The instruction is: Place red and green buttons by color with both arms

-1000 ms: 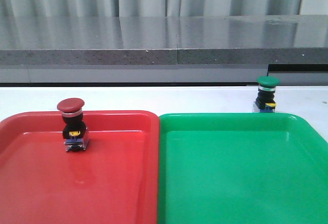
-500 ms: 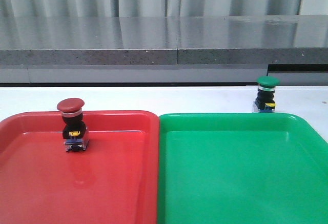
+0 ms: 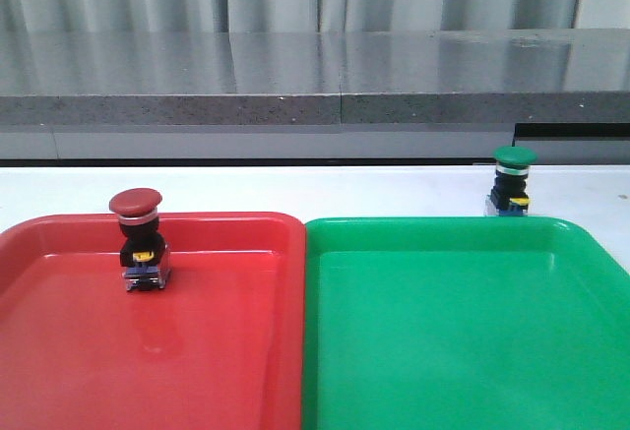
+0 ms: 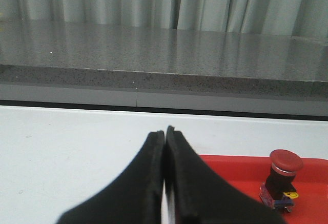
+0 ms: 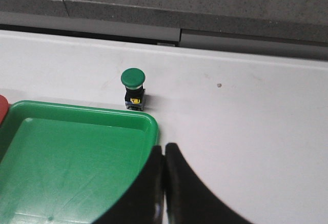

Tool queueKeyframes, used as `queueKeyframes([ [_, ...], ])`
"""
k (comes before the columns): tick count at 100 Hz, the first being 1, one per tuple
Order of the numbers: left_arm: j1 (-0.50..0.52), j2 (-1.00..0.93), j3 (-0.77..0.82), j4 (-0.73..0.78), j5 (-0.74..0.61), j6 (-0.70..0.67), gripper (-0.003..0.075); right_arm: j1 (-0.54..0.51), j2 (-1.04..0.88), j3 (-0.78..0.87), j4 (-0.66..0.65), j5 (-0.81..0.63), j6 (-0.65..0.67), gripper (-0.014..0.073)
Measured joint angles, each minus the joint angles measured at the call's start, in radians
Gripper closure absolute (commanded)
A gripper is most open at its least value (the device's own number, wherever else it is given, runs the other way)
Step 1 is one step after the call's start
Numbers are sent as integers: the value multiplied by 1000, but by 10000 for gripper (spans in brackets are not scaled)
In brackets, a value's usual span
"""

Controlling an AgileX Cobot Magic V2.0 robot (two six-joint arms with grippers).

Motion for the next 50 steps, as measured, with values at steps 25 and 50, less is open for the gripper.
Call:
queueKeyframes([
  [25,0,0,0,0,0,0,739,0,21,0,34,33,0,230],
  [50,0,0,0,0,0,0,740,0,21,0,47,35,0,43],
])
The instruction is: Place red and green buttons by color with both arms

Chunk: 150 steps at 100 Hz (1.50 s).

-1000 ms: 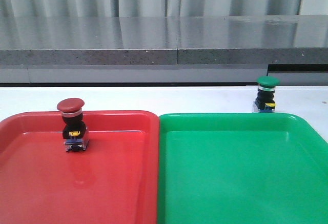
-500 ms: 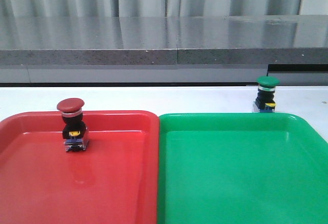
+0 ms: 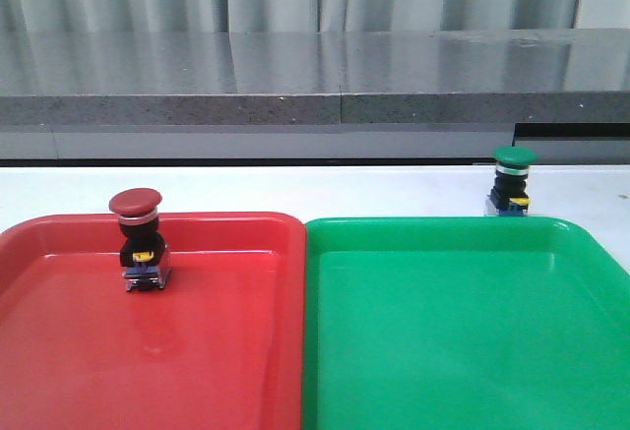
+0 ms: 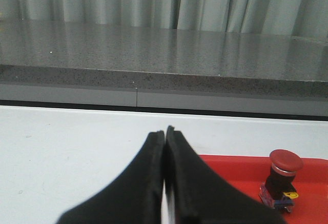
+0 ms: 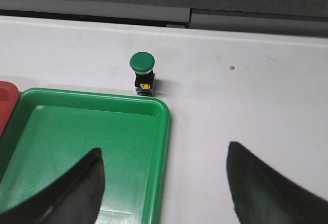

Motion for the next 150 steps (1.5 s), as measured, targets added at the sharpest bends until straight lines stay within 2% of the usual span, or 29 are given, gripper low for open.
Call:
queueKeyframes([
  [17,0,0,0,0,0,0,739,0,27,-2,49,-24,0,43],
  [31,0,0,0,0,0,0,739,0,134,-30,100,-61,0,43],
  [73,0,0,0,0,0,0,739,42,697,-310,115,-131,-15,43],
  [104,0,0,0,0,0,0,739,46,1025,-555,109,-107,-15,43],
  [124,0,0,0,0,0,0,739,46,1154,-638,101,-78,-17,43],
  [150,0,0,0,0,0,0,739,46,1238,-656,99,-42,-17,48],
])
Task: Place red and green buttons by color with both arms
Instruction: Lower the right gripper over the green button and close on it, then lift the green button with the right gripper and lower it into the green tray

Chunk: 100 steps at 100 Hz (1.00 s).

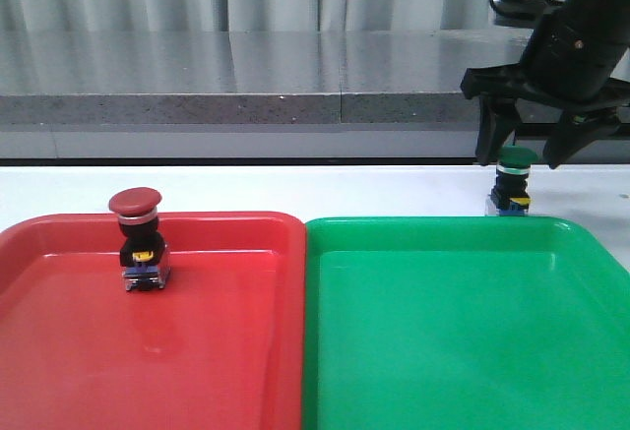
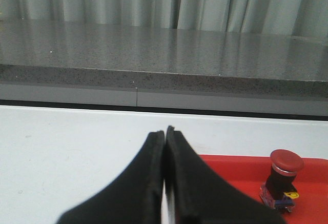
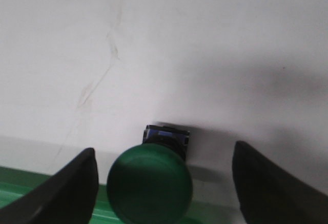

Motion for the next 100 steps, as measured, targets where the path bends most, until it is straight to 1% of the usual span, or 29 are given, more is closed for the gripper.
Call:
queueKeyframes([
  [8,0,0,0,0,0,0,739,0,9,0,0,7,0,94],
  [10,0,0,0,0,0,0,739,0,10,0,0,9,0,124],
  [11,0,0,0,0,0,0,739,0,9,0,0,9,0,124],
  [15,0,0,0,0,0,0,739,0,9,0,0,11,0,187],
  [18,0,0,0,0,0,0,739,0,9,-2,0,13,0,214],
  [19,0,0,0,0,0,0,739,0,9,-2,0,15,0,241],
  [31,0,0,0,0,0,0,739,0,9,-6,0,32,0,340],
  [54,0,0,0,0,0,0,739,0,1,-24,-4,63,0,348],
  [77,0,0,0,0,0,0,739,11,-106,-53,-6,152,0,348],
  [88,0,0,0,0,0,0,739,35,-160,-53,-8,206,0,348],
  [100,0,0,0,0,0,0,739,77,-209,-26,-8,220,10,348],
])
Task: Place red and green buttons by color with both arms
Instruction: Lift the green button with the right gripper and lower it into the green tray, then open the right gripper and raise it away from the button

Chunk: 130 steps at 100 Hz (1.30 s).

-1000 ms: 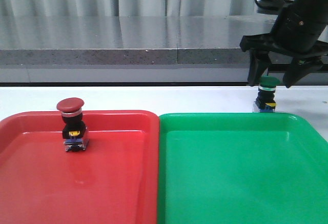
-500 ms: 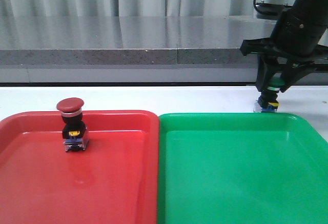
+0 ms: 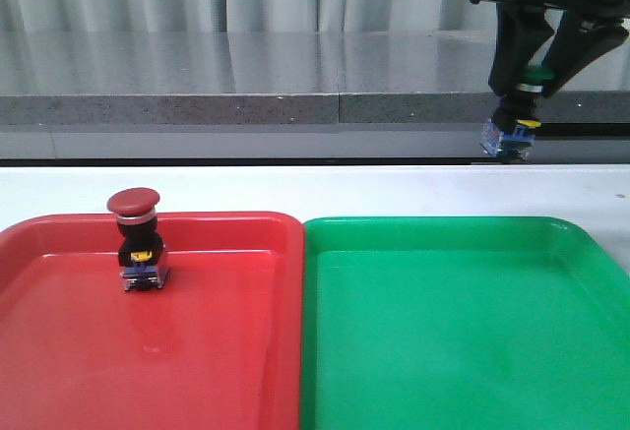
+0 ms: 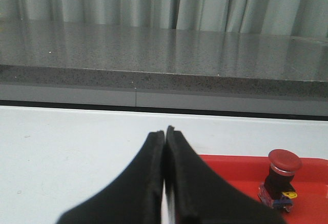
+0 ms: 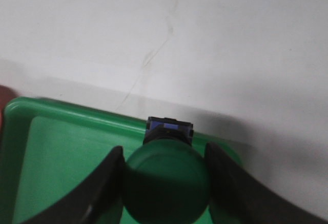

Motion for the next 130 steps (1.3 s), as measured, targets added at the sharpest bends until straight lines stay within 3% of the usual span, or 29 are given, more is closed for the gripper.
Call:
queueKeyframes([
  [41,0,0,0,0,0,0,739,157,-30,217,0,-154,95,348],
  [89,0,0,0,0,0,0,739,163,47,269,8,-222,115,339],
  [100,0,0,0,0,0,0,740,163,48,269,10,-225,115,265],
  [118,0,0,0,0,0,0,739,163,58,269,14,-224,115,55],
  [130,0,0,0,0,0,0,739,163,60,269,14,-222,116,8],
])
